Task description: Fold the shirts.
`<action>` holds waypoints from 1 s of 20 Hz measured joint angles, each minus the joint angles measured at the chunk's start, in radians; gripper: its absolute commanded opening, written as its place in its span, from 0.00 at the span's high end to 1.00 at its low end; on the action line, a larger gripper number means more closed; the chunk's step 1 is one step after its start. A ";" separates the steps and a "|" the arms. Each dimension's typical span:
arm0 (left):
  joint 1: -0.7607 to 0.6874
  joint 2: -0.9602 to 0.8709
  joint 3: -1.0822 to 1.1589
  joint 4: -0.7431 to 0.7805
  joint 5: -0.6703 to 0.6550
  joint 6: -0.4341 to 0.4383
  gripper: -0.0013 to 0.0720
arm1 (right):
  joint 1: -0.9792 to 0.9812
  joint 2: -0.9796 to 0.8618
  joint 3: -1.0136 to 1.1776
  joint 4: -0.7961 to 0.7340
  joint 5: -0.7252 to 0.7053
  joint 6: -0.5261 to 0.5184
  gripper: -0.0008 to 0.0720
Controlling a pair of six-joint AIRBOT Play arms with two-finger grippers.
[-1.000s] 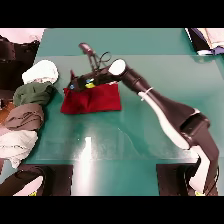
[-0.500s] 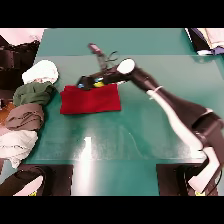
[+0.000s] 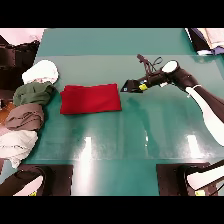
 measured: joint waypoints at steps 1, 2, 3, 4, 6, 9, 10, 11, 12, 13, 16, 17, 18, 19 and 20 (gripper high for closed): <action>0.000 0.000 -0.003 -0.005 0.003 0.000 0.95 | -0.006 -0.013 -0.013 0.010 -0.002 0.000 0.03; 0.000 0.000 -0.007 -0.010 0.005 0.000 0.95 | -0.008 -0.028 -0.021 0.023 -0.002 0.000 0.03; 0.000 0.000 -0.012 -0.014 0.005 0.000 0.95 | -0.009 -0.048 -0.027 0.042 -0.004 0.000 0.03; 0.000 0.000 -0.019 -0.018 0.005 0.000 0.95 | -0.008 -0.068 -0.032 0.059 -0.007 0.000 0.03; 0.000 0.000 -0.033 -0.023 0.004 0.000 0.95 | 0.002 -0.107 -0.036 0.127 -0.012 -0.002 0.03; 0.000 0.000 -0.048 -0.027 0.003 -0.001 0.95 | 0.037 -0.150 -0.039 0.216 -0.035 -0.028 0.03; 0.000 0.000 -0.050 -0.028 0.002 -0.001 0.95 | 0.053 -0.158 -0.039 0.234 -0.054 -0.034 0.03; 0.000 0.000 -0.052 -0.028 0.003 -0.001 0.95 | 0.069 -0.165 -0.034 0.241 -0.074 -0.037 0.03; 0.000 0.000 -0.053 -0.028 0.003 -0.001 0.95 | 0.085 -0.174 -0.021 0.248 -0.091 -0.041 0.07; 0.000 0.000 -0.054 -0.028 0.003 -0.001 0.95 | 0.103 -0.190 0.002 0.253 -0.107 -0.044 0.07; 0.000 0.000 -0.056 -0.029 0.003 -0.002 0.95 | 0.153 -0.237 0.086 0.256 -0.134 -0.050 0.43; 0.000 0.000 -0.056 -0.029 0.002 -0.002 0.95 | 0.169 -0.253 0.118 0.242 -0.138 -0.050 0.82; 0.000 0.000 -0.056 -0.029 0.001 -0.002 0.95 | 0.183 -0.270 0.147 0.235 -0.138 -0.050 0.97; 0.000 0.000 -0.056 -0.031 -0.004 -0.002 0.95 | 0.193 -0.279 0.170 0.235 -0.133 -0.052 0.97; 0.000 0.000 -0.056 -0.031 -0.009 -0.002 0.95 | 0.200 -0.285 0.192 0.246 -0.131 -0.061 0.97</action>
